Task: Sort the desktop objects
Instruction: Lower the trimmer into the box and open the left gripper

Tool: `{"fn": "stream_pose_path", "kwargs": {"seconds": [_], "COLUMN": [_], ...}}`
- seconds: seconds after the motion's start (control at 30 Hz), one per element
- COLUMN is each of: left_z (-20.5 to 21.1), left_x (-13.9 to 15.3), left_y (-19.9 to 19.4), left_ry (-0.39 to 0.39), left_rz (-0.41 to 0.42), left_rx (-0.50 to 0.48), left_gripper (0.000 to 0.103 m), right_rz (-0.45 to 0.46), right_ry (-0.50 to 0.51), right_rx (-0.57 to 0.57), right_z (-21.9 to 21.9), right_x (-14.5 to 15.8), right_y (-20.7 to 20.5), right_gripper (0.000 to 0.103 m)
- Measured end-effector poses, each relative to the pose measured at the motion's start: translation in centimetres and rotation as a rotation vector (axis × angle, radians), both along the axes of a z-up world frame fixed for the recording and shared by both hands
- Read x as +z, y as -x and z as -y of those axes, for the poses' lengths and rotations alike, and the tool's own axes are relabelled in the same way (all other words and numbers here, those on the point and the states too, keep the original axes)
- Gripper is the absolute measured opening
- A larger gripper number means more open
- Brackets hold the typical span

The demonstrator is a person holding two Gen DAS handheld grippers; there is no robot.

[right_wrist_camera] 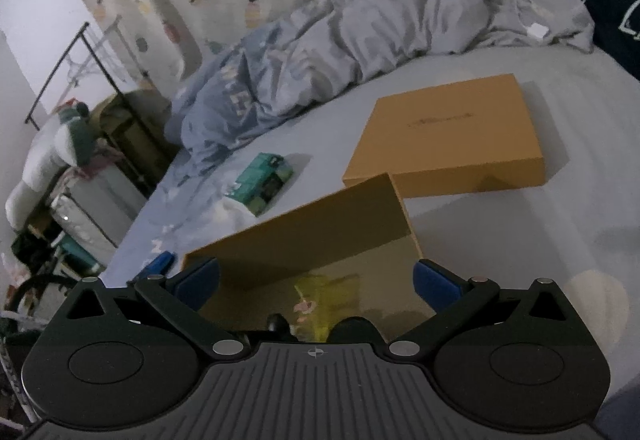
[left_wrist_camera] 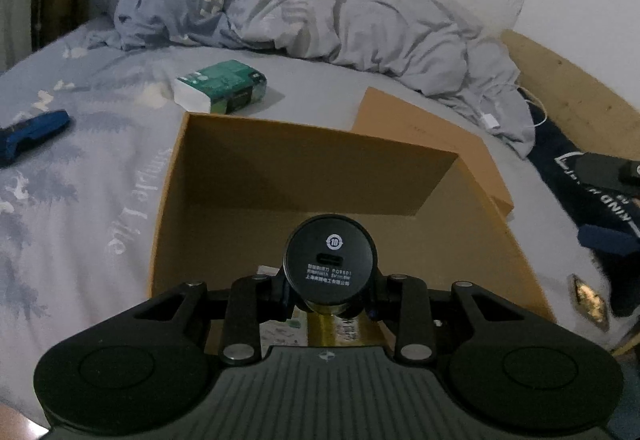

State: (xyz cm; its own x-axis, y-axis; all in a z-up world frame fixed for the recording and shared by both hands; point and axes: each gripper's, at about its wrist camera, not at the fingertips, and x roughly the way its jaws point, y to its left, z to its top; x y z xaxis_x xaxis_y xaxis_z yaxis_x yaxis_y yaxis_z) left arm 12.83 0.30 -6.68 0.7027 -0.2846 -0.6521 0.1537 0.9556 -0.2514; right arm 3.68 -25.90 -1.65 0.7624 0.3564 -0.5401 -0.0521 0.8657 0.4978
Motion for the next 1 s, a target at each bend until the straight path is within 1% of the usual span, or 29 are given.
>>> {"fn": "stream_pose_path", "kwargs": {"seconds": [0.1,0.2,0.57,0.77,1.0], "left_z": [-0.1,0.7,0.9,0.9,1.3], "left_x": [-0.2,-0.8,-0.6,-2.0,-3.5], "left_y": [0.3,-0.5,1.0,0.4,0.1], "left_ry": [-0.021,-0.041,-0.066,-0.067,-0.065], "left_rz": [0.012,-0.011,-0.051,-0.111,-0.160], "left_rx": [0.007,0.014,-0.030,-0.042,-0.058], "left_gripper": [0.034,0.034,0.034,0.034,0.034], "right_rz": [-0.005,-0.009,-0.026,-0.036,-0.047], "right_ry": [-0.001,-0.002,-0.005,-0.006,-0.008], "right_rx": [0.002,0.003,0.010,0.013,0.018], "right_z": [-0.1,-0.1,-0.5,-0.6,-0.9], "right_x": [-0.3,-0.6,-1.6,-2.1,-2.7], "right_y": [0.0,0.1,0.2,0.3,0.4], "right_gripper": [0.103,0.103,0.103,0.103,0.103]}}
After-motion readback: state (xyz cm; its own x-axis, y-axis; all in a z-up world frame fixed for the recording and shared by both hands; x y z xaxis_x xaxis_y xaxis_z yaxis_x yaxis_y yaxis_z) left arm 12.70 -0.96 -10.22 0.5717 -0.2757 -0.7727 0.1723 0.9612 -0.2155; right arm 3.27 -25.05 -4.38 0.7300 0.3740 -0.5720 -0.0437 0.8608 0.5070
